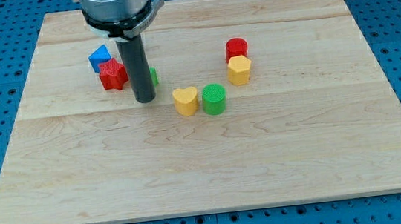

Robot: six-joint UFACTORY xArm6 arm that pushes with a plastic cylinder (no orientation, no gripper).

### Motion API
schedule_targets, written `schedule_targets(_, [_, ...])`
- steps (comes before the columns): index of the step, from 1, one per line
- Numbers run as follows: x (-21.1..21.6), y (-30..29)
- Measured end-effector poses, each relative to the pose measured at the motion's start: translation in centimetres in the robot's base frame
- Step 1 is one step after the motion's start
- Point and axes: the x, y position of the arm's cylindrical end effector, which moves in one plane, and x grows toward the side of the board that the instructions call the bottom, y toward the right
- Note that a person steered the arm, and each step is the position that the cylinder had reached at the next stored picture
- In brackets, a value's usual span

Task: Move the green circle between the yellow heart and yellow hexagon

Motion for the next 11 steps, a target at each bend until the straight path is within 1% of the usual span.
schedule_targets(1, [4.1, 0.0])
schedule_targets(2, [5.4, 3.6])
schedule_targets(4, [5.0, 8.7])
schedule_targets(6, [4.6, 9.1])
schedule_targets(8, [3.2, 9.1])
schedule_targets(11, [3.3, 9.1])
